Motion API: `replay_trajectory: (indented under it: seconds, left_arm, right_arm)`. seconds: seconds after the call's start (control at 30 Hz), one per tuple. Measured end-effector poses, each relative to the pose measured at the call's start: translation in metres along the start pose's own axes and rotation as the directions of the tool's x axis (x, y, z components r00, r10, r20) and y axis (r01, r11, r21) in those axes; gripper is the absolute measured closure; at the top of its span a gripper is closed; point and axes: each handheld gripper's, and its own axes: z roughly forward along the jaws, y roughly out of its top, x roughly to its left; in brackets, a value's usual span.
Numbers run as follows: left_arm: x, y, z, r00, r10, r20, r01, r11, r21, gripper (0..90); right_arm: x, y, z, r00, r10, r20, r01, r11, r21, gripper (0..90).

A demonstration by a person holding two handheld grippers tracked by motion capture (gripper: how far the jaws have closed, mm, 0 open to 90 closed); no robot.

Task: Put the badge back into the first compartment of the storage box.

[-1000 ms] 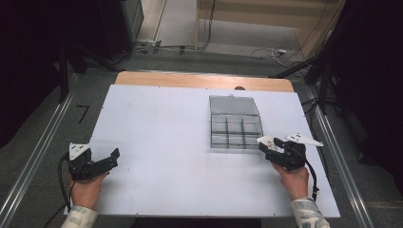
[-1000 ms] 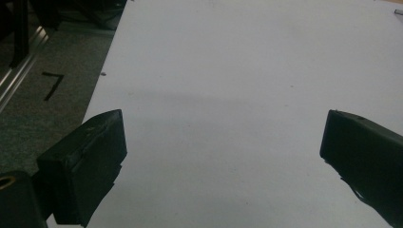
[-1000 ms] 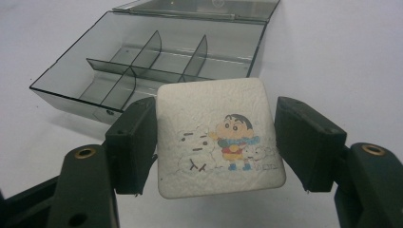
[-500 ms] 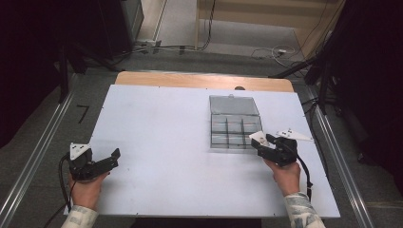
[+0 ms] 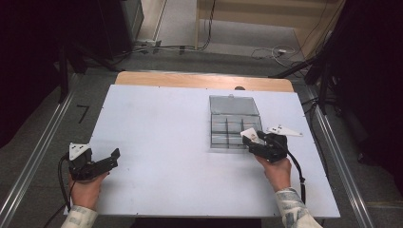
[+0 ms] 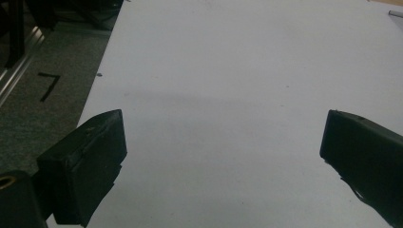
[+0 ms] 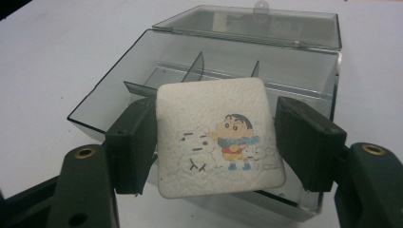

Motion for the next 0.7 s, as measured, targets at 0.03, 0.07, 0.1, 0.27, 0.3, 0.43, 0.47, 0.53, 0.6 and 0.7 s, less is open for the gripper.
replay_trajectory:
  seconds: [0.03, 0.07, 0.1, 0.27, 0.3, 0.43, 0.47, 0.53, 0.6, 0.7]
  left_arm:
    - [0.000, 0.000, 0.000, 1.0000, 0.002, 0.000, -0.002, 1.0000, 0.002, 1.7]
    - [0.000, 0.000, 0.000, 1.0000, 0.002, 0.002, -0.002, 1.0000, 0.001, 1.7]
    - [0.000, 0.000, 0.000, 1.0000, 0.003, 0.002, -0.003, 1.0000, 0.002, 1.7]
    - [0.000, 0.000, 0.000, 1.0000, 0.003, 0.003, -0.003, 1.0000, 0.002, 1.7]
    - [0.000, 0.000, 0.000, 1.0000, 0.004, 0.003, -0.004, 1.0000, 0.001, 1.7]
    - [0.000, 0.000, 0.000, 1.0000, 0.002, 0.004, -0.002, 1.0000, 0.001, 1.7]
    - [0.000, 0.000, -0.001, 1.0000, 0.002, 0.004, -0.002, 1.0000, 0.001, 1.7]
    - [0.000, 0.000, -0.001, 1.0000, 0.002, 0.004, -0.002, 1.0000, 0.001, 1.7]
    - [0.000, 0.000, -0.001, 1.0000, 0.002, 0.005, -0.002, 1.0000, 0.000, 1.7]
    - [0.000, 0.000, -0.001, 1.0000, 0.003, 0.004, -0.003, 1.0000, 0.000, 1.7]
  right_arm:
    - [0.001, 0.000, 0.001, 1.0000, 0.000, -0.002, 0.000, 1.000, 0.000, 31.0]
    - [0.002, 0.001, 0.003, 1.0000, -0.001, -0.004, 0.001, 1.000, 0.001, 31.0]
    - [0.003, 0.001, 0.004, 1.0000, 0.000, -0.005, 0.000, 1.000, 0.001, 31.0]
    - [0.007, 0.003, 0.011, 1.0000, 0.000, -0.009, 0.000, 1.000, 0.006, 31.0]
    - [0.008, 0.004, 0.012, 1.0000, -0.002, -0.009, 0.002, 1.000, 0.006, 31.0]
    - [0.011, 0.005, 0.017, 0.9999, -0.002, -0.016, 0.002, 1.000, 0.008, 31.0]
    - [0.012, 0.006, 0.018, 0.9999, -0.002, -0.013, 0.003, 1.000, 0.010, 31.0]
    - [0.013, 0.006, 0.021, 0.9999, -0.004, -0.012, 0.005, 1.000, 0.013, 31.0]
    - [0.015, 0.008, 0.024, 0.9999, -0.006, -0.012, 0.006, 1.000, 0.013, 31.0]
    - [0.016, 0.009, 0.025, 0.9999, -0.002, -0.014, 0.002, 1.000, 0.010, 31.0]
